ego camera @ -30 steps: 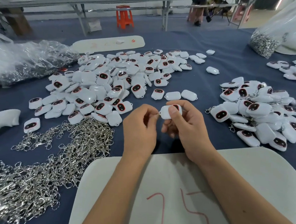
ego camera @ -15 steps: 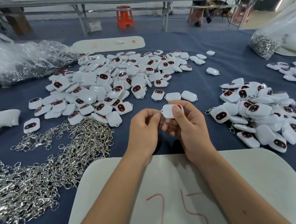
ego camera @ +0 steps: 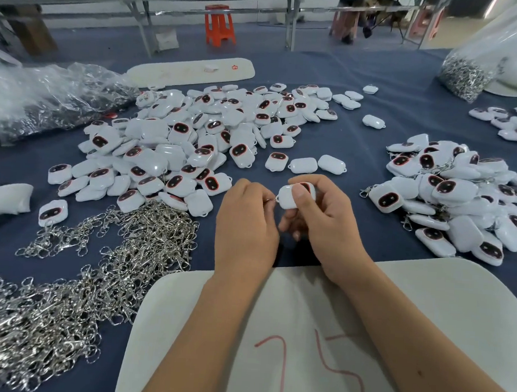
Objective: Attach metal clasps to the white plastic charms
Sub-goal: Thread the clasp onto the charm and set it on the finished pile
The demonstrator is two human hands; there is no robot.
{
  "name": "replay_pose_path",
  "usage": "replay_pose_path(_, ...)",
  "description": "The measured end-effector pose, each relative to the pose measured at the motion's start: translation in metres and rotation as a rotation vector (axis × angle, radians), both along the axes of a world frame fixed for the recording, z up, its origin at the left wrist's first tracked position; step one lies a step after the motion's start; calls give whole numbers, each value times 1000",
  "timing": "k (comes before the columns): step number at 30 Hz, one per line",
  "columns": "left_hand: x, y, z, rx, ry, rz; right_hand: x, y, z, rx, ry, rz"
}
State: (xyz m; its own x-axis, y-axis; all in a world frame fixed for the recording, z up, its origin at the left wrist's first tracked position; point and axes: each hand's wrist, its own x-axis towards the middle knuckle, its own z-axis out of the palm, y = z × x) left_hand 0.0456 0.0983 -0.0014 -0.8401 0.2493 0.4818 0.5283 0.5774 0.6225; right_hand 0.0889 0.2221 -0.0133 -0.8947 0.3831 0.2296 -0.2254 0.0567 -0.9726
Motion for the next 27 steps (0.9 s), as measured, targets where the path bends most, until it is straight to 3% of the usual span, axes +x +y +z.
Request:
replay_pose_path(5, 6, 14, 0, 813, -644, -69, -1, 5, 2, -185, 23, 71)
replay_pose_path(7, 9, 19, -2, 938, -717, -96, -1, 5, 2, -210, 36, 86)
replay_pose_path(10, 7, 18, -5, 994, -685, -122, -2, 5, 1, -199, 43, 79)
replay_pose_path(15, 4, 15, -4, 918, -613, 0, -3, 4, 0, -187, -15, -1)
replay_pose_path(23, 0, 1, 0, 374, -126, -30, -2, 5, 1, -246, -13, -18)
replay_pose_path(27, 0, -1, 1, 222, -25, -72, -1, 4, 2, -243, -21, -31)
